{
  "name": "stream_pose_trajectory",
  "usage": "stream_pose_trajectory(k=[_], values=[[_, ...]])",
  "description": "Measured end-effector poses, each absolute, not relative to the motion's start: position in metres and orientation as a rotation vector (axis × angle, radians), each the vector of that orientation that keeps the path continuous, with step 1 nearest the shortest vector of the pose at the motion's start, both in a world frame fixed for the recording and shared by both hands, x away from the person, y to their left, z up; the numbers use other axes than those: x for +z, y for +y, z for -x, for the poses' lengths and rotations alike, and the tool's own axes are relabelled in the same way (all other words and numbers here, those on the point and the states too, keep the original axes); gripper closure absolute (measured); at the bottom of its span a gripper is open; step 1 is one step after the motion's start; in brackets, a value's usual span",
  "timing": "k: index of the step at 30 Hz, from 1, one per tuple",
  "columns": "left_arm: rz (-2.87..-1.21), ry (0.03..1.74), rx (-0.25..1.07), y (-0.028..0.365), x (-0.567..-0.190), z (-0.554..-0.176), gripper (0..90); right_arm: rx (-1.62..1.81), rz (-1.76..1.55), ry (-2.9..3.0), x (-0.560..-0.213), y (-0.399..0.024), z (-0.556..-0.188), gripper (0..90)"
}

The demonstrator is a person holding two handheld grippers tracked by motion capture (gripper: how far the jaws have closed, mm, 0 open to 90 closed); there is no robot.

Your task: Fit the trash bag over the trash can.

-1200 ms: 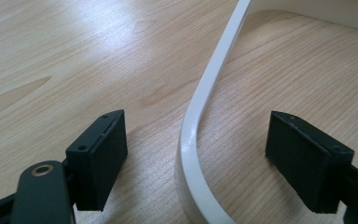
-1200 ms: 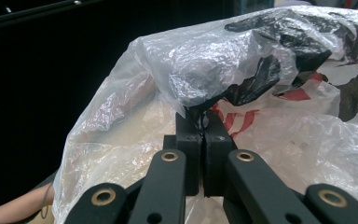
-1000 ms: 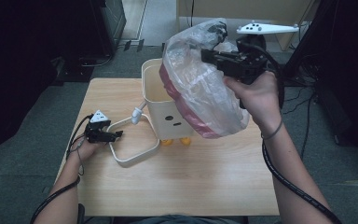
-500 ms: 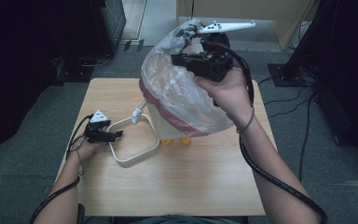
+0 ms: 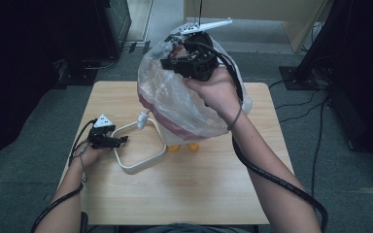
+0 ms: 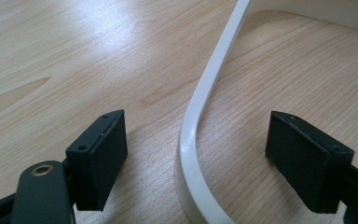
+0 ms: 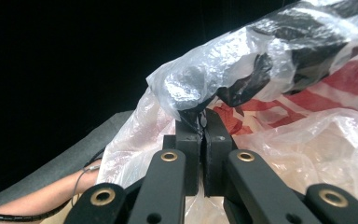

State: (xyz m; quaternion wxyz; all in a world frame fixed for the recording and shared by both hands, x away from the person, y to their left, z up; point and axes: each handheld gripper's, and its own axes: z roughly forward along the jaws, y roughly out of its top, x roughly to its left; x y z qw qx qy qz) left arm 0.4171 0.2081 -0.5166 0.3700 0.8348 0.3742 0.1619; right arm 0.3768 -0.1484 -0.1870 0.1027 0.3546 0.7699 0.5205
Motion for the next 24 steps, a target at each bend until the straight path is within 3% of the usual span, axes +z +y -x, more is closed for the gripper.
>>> stream_pose_trajectory(k=[24], values=[[-2.14, 0.958, 0.41, 0.208, -0.517, -0.418, 20.9, 1.368, -1.082, 2.403, -0.22, -0.101, -0.416, 85.2]])
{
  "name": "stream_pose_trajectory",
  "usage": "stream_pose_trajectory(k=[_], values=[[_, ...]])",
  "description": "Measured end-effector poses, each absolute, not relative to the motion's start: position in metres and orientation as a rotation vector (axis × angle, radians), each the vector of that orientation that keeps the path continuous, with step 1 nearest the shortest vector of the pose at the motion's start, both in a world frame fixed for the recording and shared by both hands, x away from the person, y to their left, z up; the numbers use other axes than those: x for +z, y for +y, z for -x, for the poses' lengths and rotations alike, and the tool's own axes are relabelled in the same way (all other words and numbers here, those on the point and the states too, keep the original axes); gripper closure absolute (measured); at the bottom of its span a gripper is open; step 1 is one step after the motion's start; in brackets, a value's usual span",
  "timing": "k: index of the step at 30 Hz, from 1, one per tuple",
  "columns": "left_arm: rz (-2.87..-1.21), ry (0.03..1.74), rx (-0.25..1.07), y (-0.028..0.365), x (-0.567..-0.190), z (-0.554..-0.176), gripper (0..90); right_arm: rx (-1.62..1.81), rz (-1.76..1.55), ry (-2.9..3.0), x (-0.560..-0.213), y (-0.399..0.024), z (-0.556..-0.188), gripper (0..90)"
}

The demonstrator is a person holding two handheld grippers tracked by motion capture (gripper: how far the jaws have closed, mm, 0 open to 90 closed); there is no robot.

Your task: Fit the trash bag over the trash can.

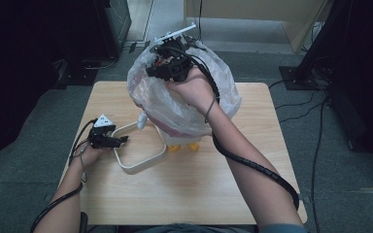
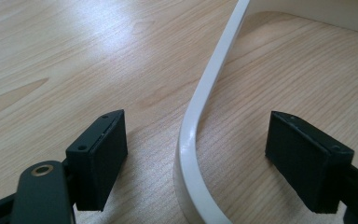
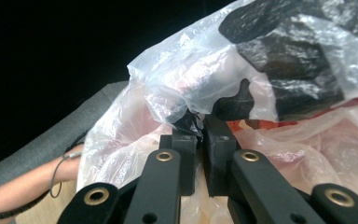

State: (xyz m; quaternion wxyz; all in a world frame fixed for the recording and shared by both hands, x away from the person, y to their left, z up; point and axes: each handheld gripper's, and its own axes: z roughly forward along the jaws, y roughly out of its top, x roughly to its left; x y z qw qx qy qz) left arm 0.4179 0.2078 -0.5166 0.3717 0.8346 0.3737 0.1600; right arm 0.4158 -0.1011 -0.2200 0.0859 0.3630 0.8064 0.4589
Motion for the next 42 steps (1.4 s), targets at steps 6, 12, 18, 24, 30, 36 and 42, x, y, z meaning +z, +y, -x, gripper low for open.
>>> stream_pose_trajectory(k=[6, 12, 18, 24, 30, 36, 42], values=[[-2.138, 0.957, 0.41, 0.208, -0.517, -0.418, 20.9, 1.362, -1.104, 2.431, -0.225, -0.101, -0.426, 65.8], [-2.141, 0.956, 0.409, 0.208, -0.517, -0.418, 20.8, 1.404, -1.102, 2.447, -0.216, -0.106, -0.42, 49.2], [-2.141, 0.956, 0.41, 0.208, -0.517, -0.418, 20.9, 1.407, -1.071, 2.457, -0.199, -0.113, -0.408, 43.3], [-2.142, 0.956, 0.41, 0.208, -0.517, -0.418, 20.9, 1.436, -1.044, 2.447, -0.19, -0.127, -0.403, 38.6], [-2.143, 0.956, 0.411, 0.207, -0.517, -0.418, 20.8, 1.506, -1.058, 2.399, -0.179, -0.143, -0.405, 41.2], [-2.145, 0.954, 0.416, 0.207, -0.517, -0.417, 20.8, 1.433, -1.073, 2.317, -0.184, -0.14, -0.428, 40.8], [-2.138, 0.955, 0.407, 0.207, -0.517, -0.418, 20.9, 1.431, -1.107, 2.318, -0.199, -0.115, -0.447, 40.8]])
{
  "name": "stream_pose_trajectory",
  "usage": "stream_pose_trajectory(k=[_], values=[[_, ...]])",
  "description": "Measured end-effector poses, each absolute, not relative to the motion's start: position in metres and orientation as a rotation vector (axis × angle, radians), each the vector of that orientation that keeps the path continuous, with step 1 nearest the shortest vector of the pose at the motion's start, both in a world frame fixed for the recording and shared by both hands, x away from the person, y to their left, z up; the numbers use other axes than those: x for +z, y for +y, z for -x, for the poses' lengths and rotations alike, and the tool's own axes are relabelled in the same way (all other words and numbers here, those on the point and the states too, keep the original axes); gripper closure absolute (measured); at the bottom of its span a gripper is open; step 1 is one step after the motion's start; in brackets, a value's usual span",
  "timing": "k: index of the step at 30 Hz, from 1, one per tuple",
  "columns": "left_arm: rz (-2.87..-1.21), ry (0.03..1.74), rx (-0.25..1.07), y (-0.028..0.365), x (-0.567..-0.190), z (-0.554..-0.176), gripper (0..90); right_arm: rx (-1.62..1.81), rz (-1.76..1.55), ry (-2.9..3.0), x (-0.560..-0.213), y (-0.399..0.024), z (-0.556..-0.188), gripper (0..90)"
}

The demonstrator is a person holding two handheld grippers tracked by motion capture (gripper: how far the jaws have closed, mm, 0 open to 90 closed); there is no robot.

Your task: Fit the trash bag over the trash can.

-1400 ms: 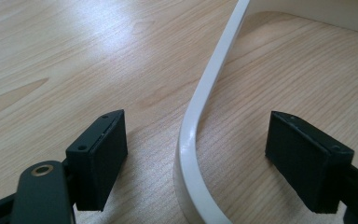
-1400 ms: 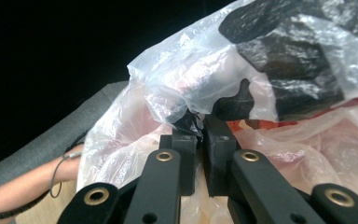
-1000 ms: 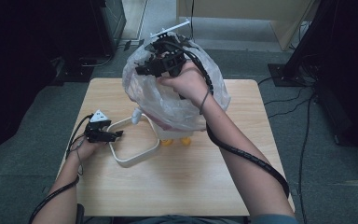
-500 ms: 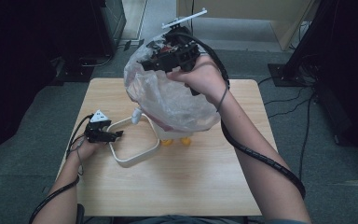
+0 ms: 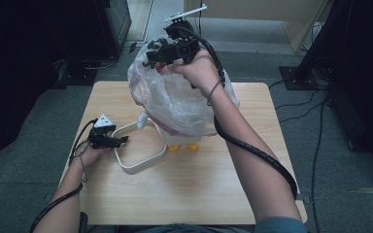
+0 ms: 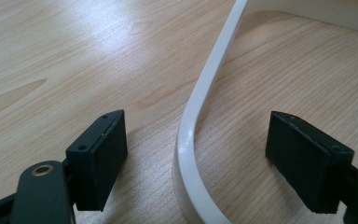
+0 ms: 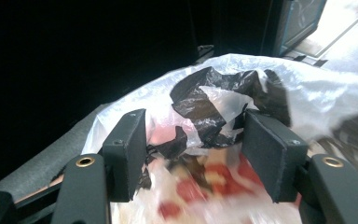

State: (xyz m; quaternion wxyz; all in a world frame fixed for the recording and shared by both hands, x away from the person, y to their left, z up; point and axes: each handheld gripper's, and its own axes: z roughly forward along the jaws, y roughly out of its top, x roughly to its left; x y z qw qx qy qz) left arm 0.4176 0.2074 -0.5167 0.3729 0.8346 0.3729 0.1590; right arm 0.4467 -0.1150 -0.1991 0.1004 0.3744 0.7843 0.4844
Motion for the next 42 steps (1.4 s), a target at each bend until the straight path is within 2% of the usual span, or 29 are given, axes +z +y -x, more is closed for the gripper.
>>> stream_pose_trajectory(k=[9, 22, 26, 33, 37, 40, 41, 42], values=[[-2.138, 0.951, 0.4, 0.208, -0.517, -0.418, 20.9, 1.366, -1.105, 2.377, -0.217, -0.082, -0.466, 39.4], [-2.138, 0.948, 0.392, 0.208, -0.516, -0.418, 20.9, 1.484, -1.165, 2.363, -0.239, -0.091, -0.473, 37.3], [-2.143, 0.943, 0.397, 0.207, -0.517, -0.418, 20.8, 1.552, -1.142, 2.319, -0.224, -0.098, -0.468, 30.3], [-2.143, 0.943, 0.398, 0.207, -0.517, -0.418, 20.9, 1.622, -1.105, 2.272, -0.197, -0.113, -0.453, 30.5], [-2.144, 0.942, 0.399, 0.207, -0.517, -0.418, 20.9, 1.623, -1.098, 2.27, -0.194, -0.129, -0.44, 35.1], [-2.145, 0.942, 0.4, 0.207, -0.517, -0.418, 20.8, 1.553, -1.154, 2.311, -0.208, -0.145, -0.434, 48.1], [-2.147, 0.941, 0.402, 0.207, -0.517, -0.418, 20.8, 1.553, -1.154, 2.311, -0.208, -0.145, -0.434, 48.1], [-2.149, 0.941, 0.403, 0.206, -0.516, -0.418, 20.9, 1.526, -1.181, 2.328, -0.212, -0.148, -0.434, 52.8]])
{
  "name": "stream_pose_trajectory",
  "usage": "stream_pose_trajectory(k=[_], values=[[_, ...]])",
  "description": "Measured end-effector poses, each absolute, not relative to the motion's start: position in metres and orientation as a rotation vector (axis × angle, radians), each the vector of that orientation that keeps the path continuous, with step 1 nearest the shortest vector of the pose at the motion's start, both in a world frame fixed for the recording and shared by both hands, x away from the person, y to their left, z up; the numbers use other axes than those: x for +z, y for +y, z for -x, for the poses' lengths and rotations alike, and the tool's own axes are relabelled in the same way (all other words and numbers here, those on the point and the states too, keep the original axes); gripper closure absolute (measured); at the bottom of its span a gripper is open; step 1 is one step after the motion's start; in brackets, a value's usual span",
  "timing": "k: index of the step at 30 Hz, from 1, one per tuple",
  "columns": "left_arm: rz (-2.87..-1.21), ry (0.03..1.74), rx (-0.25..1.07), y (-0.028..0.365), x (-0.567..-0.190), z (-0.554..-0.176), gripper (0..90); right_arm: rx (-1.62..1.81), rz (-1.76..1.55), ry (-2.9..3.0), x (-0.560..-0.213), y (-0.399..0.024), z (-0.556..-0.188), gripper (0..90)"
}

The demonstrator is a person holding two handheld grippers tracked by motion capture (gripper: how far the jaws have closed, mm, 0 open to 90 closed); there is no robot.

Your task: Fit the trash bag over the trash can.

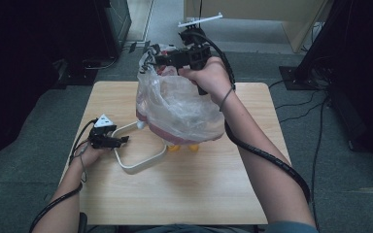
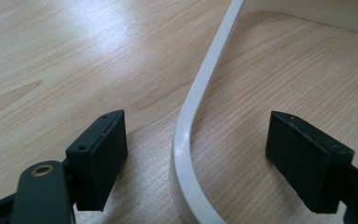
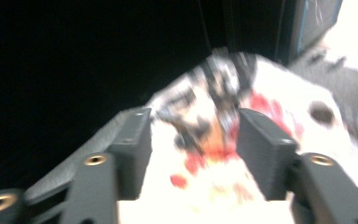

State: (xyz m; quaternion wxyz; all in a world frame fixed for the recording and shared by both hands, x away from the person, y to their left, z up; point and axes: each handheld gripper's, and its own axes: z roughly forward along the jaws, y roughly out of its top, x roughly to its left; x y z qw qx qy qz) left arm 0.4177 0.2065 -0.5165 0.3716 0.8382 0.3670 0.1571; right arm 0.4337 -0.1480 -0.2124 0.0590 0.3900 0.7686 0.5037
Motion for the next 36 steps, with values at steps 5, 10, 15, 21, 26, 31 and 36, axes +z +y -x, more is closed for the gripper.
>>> stream_pose_trajectory(k=[5, 10, 15, 21, 26, 31, 36], values=[[-2.148, 0.944, 0.406, 0.206, -0.517, -0.417, 20.9, 1.422, -1.264, 2.39, -0.234, -0.145, -0.441, 56.0], [-2.148, 0.943, 0.403, 0.206, -0.516, -0.417, 20.9, 1.315, -1.219, 2.439, -0.247, -0.128, -0.454, 46.5], [-2.149, 0.94, 0.403, 0.206, -0.517, -0.417, 20.8, 1.295, -1.247, 2.526, -0.263, -0.116, -0.463, 30.7], [-2.149, 0.94, 0.404, 0.206, -0.517, -0.417, 20.9, 1.372, -1.077, 2.612, -0.271, -0.123, -0.47, 34.2], [-2.149, 0.94, 0.405, 0.206, -0.517, -0.417, 20.9, 1.419, -1.098, 2.649, -0.276, -0.125, -0.476, 33.9], [-2.151, 0.935, 0.404, 0.206, -0.517, -0.417, 20.9, 1.231, -1.087, 2.728, -0.287, -0.123, -0.477, 34.3], [-2.149, 0.935, 0.4, 0.206, -0.516, -0.417, 20.9, 1.315, -1.052, 2.687, -0.274, -0.125, -0.471, 32.1]])
